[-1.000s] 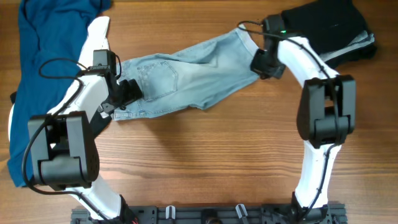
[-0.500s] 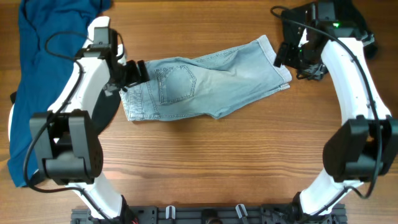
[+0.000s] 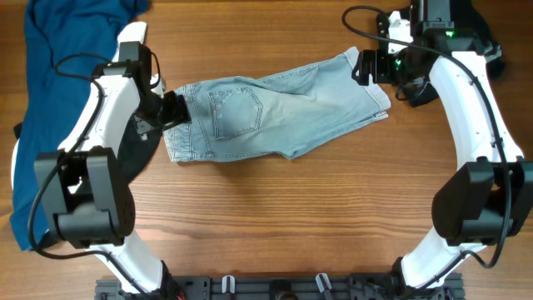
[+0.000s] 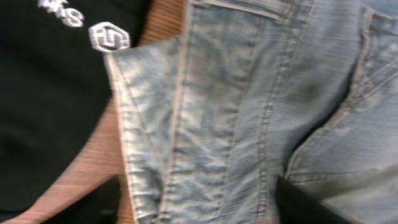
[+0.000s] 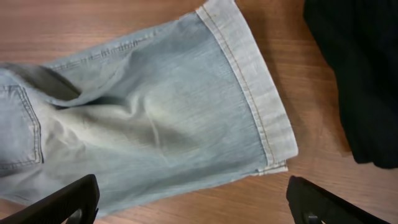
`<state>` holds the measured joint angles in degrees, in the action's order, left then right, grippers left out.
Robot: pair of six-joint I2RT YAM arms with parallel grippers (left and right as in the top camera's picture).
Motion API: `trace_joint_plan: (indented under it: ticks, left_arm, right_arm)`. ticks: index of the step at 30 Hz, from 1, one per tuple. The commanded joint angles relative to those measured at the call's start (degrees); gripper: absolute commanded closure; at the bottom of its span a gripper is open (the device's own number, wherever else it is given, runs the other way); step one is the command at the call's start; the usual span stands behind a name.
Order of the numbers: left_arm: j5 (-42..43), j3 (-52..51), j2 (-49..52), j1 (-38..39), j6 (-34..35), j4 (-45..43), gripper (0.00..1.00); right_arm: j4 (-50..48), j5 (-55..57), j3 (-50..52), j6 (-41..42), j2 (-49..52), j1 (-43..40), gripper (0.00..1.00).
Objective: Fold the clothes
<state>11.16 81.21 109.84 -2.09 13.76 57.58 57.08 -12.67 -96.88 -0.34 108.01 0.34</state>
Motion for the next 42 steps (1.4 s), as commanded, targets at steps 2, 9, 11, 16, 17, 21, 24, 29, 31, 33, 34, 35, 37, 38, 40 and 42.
trace_joint_plan:
  ticks: [2,9,11,16,17,21,24,29,31,33,34,35,37,38,40,42]
  left_arm:
    - [3.02,-2.86,3.28,2.75,0.22,-2.91,0.53]
    - [-1.25,-3.43,3.78,1.09,0.44,-3.54,0.54]
    - [-2.23,-3.43,3.78,-0.11,0.42,-4.00,0.46]
    - [-2.23,-3.65,3.98,0.20,0.42,-4.74,0.46]
    - [-2.19,-3.93,3.98,0.28,0.42,-5.03,0.55]
    - [0.17,-6.64,3.98,0.70,0.44,-5.99,0.79]
    - [0.15,-8.55,3.82,0.63,0.46,-6.40,0.96]
    - [0.15,-6.21,-4.55,0.74,0.83,1.53,0.96]
    - [0.17,-6.19,-8.96,0.92,0.87,4.61,0.96]
    - [0.17,-6.19,-12.00,0.94,0.87,7.23,0.96]
    - [0.17,-6.19,-12.90,1.16,0.90,8.17,0.96]
    - [0.17,-6.19,-13.27,1.57,0.96,8.98,0.96]
    - [0.42,-6.21,-13.31,3.13,1.75,10.23,0.96]
    - [0.68,-6.21,-13.31,4.44,1.95,10.51,0.96]
    - [0.92,-6.38,-13.31,6.82,3.15,11.32,0.96]
    - [1.01,-8.83,-13.31,10.21,5.62,11.78,0.96]
  right_arm:
    - [-1.38,-1.57,-0.07,-1.01,0.44,0.22,0.04]
    - [-2.27,-1.38,-0.07,-1.01,0.44,0.22,0.04]
    - [-2.62,-1.38,-0.07,-1.01,0.44,0.22,0.04]
    - [-3.08,-1.40,-0.07,-0.96,0.87,0.22,0.04]
    - [-3.06,-1.40,-0.07,-0.96,1.20,0.22,0.04]
    - [-3.04,-1.40,-0.07,-0.94,2.73,0.22,0.04]
    - [-3.65,-1.62,-0.07,-0.94,2.80,0.22,0.04]
    - [-3.93,-4.11,-0.04,-0.72,4.17,0.39,0.33]
    - [-4.24,-5.99,-0.07,-0.70,6.38,0.98,0.36]
    - [-6.43,-8.59,-0.07,-0.52,9.11,2.05,0.36]
    - [-8.46,-9.40,-0.07,-0.04,10.49,2.64,0.36]
    - [-10.14,-9.46,-0.04,0.59,11.45,3.26,0.36]
    - [-15.74,-9.44,-0.07,0.61,14.56,5.05,0.36]
    - [-18.71,-8.94,-0.07,1.66,16.28,5.95,0.36]
    - [-21.94,-8.22,-0.07,3.26,18.29,6.62,0.36]
    - [-24.09,-8.20,-0.07,4.90,20.06,6.78,0.36]
